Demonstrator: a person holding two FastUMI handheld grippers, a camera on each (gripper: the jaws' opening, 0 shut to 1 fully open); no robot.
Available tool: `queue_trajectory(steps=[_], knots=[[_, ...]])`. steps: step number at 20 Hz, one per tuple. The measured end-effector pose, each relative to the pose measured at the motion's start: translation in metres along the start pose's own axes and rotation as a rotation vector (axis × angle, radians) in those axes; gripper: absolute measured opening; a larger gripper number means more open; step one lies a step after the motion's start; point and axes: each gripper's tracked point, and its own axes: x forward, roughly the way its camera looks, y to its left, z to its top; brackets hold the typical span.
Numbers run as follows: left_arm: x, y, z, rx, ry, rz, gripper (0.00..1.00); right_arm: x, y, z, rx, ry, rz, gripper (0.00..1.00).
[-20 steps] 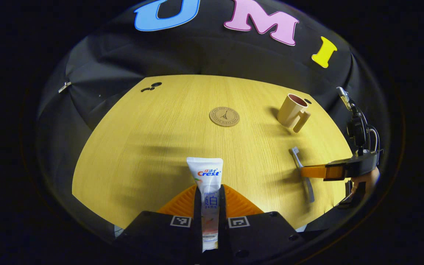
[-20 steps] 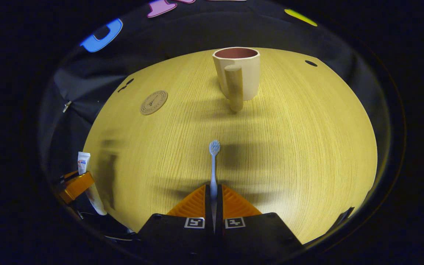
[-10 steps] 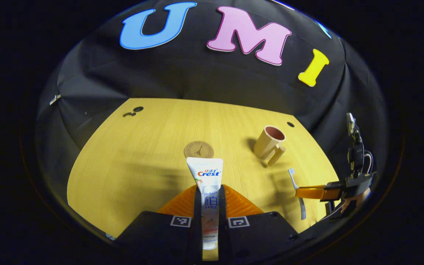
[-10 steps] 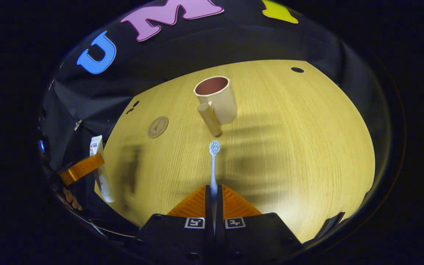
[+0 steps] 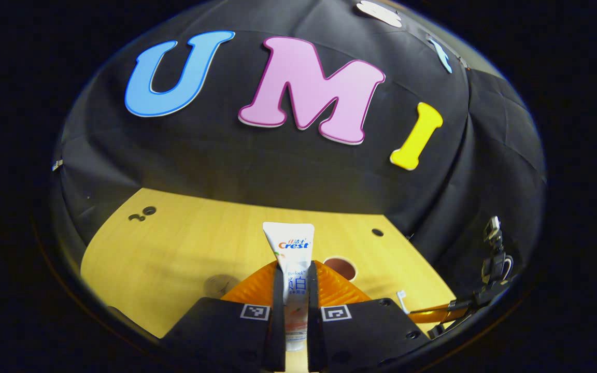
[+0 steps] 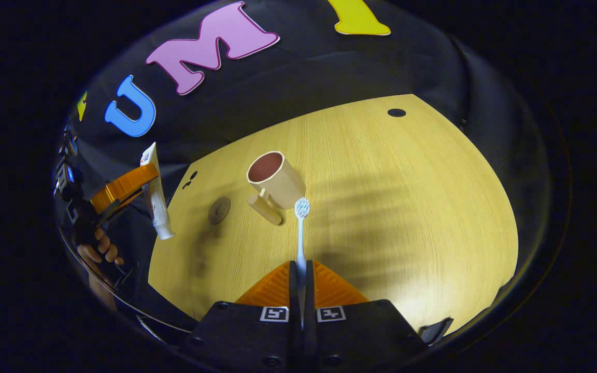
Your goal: Put the toothbrush and toothpaste on the desktop into the cup, then pick up the cup and place it on the coaster on the desktop.
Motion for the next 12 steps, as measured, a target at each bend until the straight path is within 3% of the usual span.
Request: queue_trajectory(steps=[1,5,10,12], knots=[[0.011,-0.008,0.011,-0.003,-0.03,-0.016,0.22,-0.003,-0.002,0.004,-0.008,-0.013,0.0,0.05],[0.056,-0.043,0.036,0.028,-0.113,-0.104,0.22,-0.007,-0.008,0.022,-0.042,-0.061,0.027,0.05],[0.113,-0.068,0.031,0.024,-0.135,-0.217,0.21,0.002,-0.013,0.022,-0.045,-0.046,0.045,0.05],[0.133,-0.068,0.025,0.035,-0.134,-0.231,0.22,0.009,-0.017,0.023,-0.045,-0.044,0.041,0.05]])
